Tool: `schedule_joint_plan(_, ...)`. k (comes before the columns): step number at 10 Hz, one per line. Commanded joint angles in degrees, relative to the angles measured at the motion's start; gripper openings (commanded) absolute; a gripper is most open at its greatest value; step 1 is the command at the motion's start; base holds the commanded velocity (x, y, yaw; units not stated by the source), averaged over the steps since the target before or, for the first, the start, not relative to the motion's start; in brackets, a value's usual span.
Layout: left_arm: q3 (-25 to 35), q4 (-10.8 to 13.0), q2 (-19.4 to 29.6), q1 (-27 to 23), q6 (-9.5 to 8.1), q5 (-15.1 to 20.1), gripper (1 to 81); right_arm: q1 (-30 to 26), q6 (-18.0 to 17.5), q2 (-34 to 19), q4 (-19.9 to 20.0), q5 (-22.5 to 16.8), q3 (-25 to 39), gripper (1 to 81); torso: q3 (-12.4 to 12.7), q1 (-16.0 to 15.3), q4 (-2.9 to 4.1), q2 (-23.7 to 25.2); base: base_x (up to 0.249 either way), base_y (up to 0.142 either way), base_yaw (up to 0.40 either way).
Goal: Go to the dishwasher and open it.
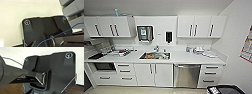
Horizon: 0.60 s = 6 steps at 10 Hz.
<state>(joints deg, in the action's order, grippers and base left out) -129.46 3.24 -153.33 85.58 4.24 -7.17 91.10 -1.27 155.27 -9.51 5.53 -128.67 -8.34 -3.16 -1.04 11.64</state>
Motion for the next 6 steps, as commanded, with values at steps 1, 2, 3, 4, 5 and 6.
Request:
schedule_joint_plan(1,0.53,0.27,1.27,-2.91,-0.20,2.51,81.1,-2.54,0.21,-1.08,-0.68,-2.81,0.45,81.1,0.00,0.00,0.00,0.00,0.114,0.000,0.000)
schedule_joint_plan(2,0.53,0.27,1.18,-3.00,-0.20,2.51,81.1,-2.54,0.21,-1.08,-0.60,-2.81,0.27,81.1,0.00,0.00,0.00,0.00,0.114,0.000,0.000)
schedule_joint_plan(3,0.53,0.27,1.18,-3.00,-0.12,2.51,81.1,-2.45,0.21,-1.08,-0.68,-2.81,0.27,81.1,0.00,0.00,0.00,0.00,0.114,0.000,0.000)
schedule_joint_plan(4,0.53,0.27,1.09,-2.91,-0.11,2.51,81.1,-2.45,0.21,-1.08,-0.60,-2.81,0.19,81.1,0.00,0.00,0.00,0.00,0.114,0.000,0.000)
schedule_joint_plan(5,0.61,0.27,1.09,-3.00,-0.20,2.51,81.1,-2.45,0.21,-1.08,-0.60,-2.81,0.19,81.1,0.00,0.00,0.00,0.00,0.114,0.000,0.000)
schedule_joint_plan(6,0.61,0.27,1.09,-3.00,-0.20,2.51,81.1,-2.45,0.21,-1.08,-0.51,-2.81,0.10,81.1,0.00,0.00,0.00,0.00,0.114,0.000,0.000)
